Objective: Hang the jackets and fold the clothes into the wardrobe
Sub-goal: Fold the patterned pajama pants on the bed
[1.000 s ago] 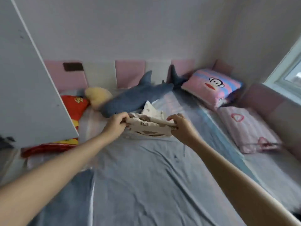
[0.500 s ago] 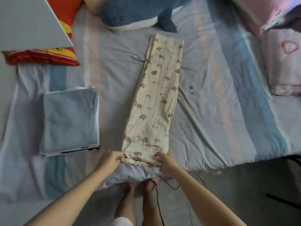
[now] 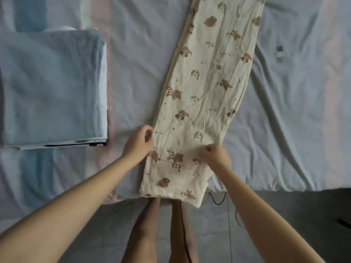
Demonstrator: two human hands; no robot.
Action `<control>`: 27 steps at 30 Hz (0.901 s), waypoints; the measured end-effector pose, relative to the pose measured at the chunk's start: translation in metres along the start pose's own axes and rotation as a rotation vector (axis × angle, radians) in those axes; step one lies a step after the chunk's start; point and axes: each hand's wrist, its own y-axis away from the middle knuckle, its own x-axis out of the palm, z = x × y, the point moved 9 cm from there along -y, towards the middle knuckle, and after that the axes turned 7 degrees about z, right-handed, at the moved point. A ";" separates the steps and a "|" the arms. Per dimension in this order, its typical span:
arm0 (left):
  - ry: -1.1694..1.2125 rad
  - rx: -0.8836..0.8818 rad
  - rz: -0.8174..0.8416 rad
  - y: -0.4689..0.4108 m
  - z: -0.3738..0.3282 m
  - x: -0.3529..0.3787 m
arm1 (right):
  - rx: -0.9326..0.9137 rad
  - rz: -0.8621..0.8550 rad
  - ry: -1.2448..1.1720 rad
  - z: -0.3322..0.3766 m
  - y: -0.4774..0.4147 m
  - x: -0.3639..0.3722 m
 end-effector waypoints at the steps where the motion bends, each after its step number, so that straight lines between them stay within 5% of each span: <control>1: 0.037 0.039 -0.036 -0.016 -0.011 -0.002 | -0.031 -0.160 -0.049 0.007 -0.003 -0.018; 4: 0.110 0.106 -0.072 -0.071 -0.041 0.006 | -0.220 -0.493 -0.163 0.033 -0.023 -0.054; 7: 0.242 0.120 -0.175 -0.108 -0.063 0.003 | -0.301 -0.649 -0.137 0.050 -0.047 -0.081; 19: 0.132 0.025 -0.434 -0.153 -0.081 -0.020 | -0.339 -0.672 -0.107 0.038 -0.116 -0.143; 27: 0.185 0.187 -0.347 -0.189 -0.118 -0.033 | -0.229 -0.738 -0.139 0.019 -0.170 -0.198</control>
